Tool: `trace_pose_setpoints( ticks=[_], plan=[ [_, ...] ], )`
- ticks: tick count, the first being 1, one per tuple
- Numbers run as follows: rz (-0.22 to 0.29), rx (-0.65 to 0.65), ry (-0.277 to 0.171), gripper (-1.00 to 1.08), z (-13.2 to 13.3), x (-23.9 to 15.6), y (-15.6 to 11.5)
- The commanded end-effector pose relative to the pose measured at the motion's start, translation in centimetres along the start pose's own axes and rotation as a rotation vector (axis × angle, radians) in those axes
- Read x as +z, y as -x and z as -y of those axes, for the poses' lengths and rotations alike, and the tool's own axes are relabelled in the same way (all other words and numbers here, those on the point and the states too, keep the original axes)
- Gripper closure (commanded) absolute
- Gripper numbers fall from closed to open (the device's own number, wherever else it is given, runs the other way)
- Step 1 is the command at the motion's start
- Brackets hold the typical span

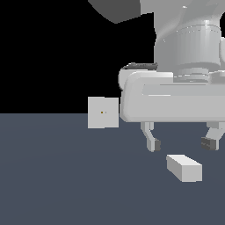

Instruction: Plug the charger into the wall socket.

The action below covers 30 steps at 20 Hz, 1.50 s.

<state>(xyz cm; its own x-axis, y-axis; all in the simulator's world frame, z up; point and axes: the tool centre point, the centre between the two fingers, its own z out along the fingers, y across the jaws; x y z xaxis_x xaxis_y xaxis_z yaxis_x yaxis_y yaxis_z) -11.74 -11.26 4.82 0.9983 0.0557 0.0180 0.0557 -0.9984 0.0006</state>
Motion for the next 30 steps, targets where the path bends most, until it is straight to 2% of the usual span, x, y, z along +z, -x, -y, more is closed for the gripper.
trace_pose_setpoints(
  ticks=[1,11,12,24,30],
  plan=[
    [0.000,-0.001,0.000,-0.92,0.0,1.1,0.1],
    [0.000,-0.002,-0.001,-0.92,-0.1,3.6,0.1],
    [0.000,-0.002,-0.001,1.08,-0.1,3.6,0.1],
    [0.000,-0.003,-0.001,1.08,0.0,3.5,0.1],
    [0.000,-0.025,-0.001,1.08,1.2,2.5,-1.4]
  ],
)
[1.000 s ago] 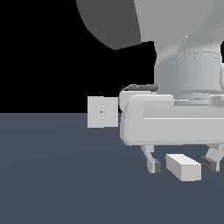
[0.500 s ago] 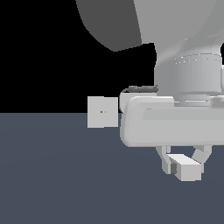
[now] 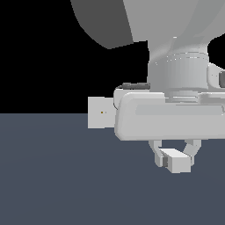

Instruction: Plug the charger into the wall socket.

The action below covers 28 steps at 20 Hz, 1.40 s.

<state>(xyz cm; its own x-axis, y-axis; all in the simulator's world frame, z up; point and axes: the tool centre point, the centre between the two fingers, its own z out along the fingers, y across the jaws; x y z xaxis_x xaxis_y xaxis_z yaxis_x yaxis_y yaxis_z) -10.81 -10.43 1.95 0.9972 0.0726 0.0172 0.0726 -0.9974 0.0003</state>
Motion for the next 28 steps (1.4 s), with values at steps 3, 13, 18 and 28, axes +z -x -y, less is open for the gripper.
trace_pose_setpoints(
  ticks=[3,13,18,28],
  plan=[
    [-0.001,-0.029,0.000,1.08,1.7,-1.3,-2.0],
    [-0.001,-0.125,-0.001,1.08,7.7,-5.8,-8.3],
    [-0.001,-0.158,-0.002,1.08,9.7,-7.2,-10.4],
    [-0.001,-0.174,-0.003,1.08,10.8,-7.9,-11.4]
  ],
)
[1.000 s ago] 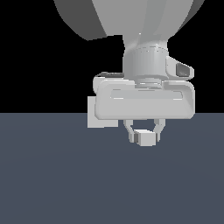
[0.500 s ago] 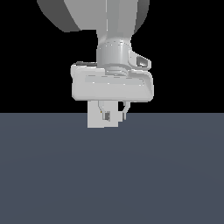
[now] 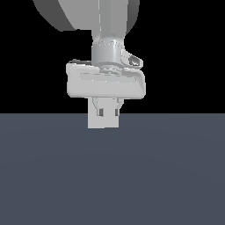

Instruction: Plug the charger into the wall socket.

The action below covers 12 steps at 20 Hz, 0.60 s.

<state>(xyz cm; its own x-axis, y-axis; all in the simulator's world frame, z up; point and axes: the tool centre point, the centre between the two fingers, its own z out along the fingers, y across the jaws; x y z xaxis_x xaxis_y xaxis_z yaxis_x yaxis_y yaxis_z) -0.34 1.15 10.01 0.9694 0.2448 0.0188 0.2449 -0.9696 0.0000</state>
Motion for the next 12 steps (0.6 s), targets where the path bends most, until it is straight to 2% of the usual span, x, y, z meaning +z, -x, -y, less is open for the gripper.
trace_pose_setpoints(
  ticks=[1,12],
  plan=[
    [0.000,0.000,0.000,1.08,0.0,0.0,0.0],
    [0.000,0.000,0.000,1.08,0.0,0.0,-1.4]
  ],
)
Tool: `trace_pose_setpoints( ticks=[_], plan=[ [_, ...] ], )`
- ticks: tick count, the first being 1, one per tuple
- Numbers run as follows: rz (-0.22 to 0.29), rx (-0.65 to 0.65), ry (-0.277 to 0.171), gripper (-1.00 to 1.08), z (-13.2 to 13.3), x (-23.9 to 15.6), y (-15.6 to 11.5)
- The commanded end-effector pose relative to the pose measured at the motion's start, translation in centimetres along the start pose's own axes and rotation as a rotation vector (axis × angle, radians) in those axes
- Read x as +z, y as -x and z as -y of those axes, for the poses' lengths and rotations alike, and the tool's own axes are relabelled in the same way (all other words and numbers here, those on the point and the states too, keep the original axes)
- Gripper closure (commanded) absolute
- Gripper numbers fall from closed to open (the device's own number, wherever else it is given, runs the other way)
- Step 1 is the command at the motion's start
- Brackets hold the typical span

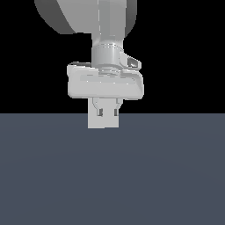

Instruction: Plug the charger into the wall socket.

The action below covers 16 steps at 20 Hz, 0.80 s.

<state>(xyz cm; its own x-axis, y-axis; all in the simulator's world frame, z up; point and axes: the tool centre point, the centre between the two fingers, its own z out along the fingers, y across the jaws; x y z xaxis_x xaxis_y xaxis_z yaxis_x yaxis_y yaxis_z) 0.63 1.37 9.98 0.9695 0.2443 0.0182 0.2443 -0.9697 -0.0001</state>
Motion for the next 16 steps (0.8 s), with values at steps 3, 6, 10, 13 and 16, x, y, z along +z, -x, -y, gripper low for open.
trace_pose_setpoints(
  ticks=[3,6,10,13,16],
  plan=[
    [0.000,0.000,0.000,1.08,0.0,0.0,-1.4],
    [0.000,0.000,0.000,1.08,0.0,0.0,-2.5],
    [0.000,0.000,0.000,1.08,0.0,0.1,-3.5],
    [0.000,0.000,0.000,1.08,0.0,0.1,-3.9],
    [0.000,0.000,0.000,1.08,0.0,0.1,-4.0]
  ],
)
